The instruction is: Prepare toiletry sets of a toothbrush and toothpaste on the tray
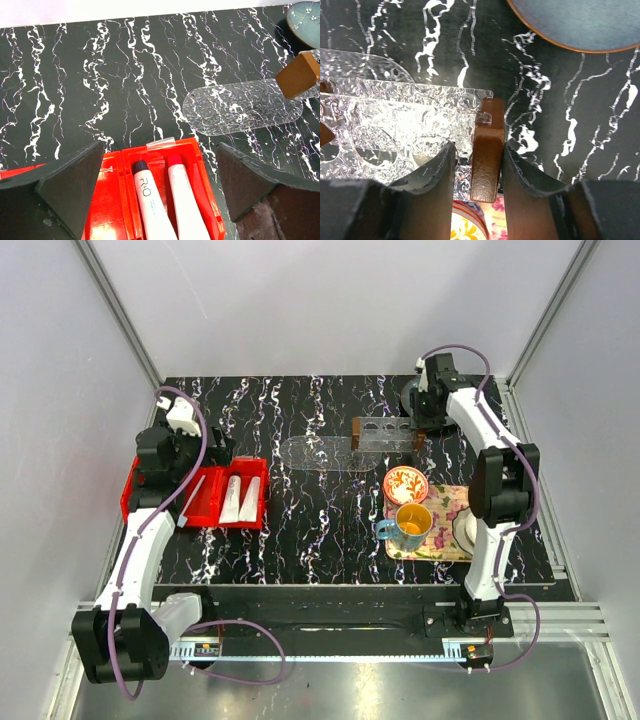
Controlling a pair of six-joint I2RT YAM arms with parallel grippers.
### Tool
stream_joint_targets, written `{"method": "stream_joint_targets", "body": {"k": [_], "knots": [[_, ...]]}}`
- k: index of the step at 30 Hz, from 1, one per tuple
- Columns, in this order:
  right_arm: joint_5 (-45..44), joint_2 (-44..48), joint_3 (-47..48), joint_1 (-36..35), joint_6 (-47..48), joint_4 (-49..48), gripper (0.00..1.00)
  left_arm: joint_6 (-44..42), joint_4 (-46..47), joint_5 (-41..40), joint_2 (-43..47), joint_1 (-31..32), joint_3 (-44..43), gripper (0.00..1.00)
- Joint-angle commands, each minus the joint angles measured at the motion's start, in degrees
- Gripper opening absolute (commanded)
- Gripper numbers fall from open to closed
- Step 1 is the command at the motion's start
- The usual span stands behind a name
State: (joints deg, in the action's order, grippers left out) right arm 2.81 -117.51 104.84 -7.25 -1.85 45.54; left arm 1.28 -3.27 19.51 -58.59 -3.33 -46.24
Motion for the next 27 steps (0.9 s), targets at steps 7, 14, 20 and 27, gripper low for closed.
{"method": "stream_joint_targets", "body": {"k": [7,14,20,27], "knots": [[-2.46,0.36,3.62,-5.67,-7.55,-5.37,0.00,-0.93,3.00,-2.10,-0.56,0.26,-0.08,0.99],[-3.95,-1.66,4.94,-9.01,-9.93,-6.08,0.00,-0.93,3.00,-2.90,-0.65,0.26,0.10,0.99],[-5.36,-3.33,5.90,-10.95,-10.89,-6.43,0.00,-0.93,3.00,-2.90,-0.39,0.34,0.27,0.99],[-5.36,-4.74,5.90,-12.00,-12.83,-6.78,0.00,-0.93,3.00,-2.81,0.23,0.34,0.80,0.99]]}}
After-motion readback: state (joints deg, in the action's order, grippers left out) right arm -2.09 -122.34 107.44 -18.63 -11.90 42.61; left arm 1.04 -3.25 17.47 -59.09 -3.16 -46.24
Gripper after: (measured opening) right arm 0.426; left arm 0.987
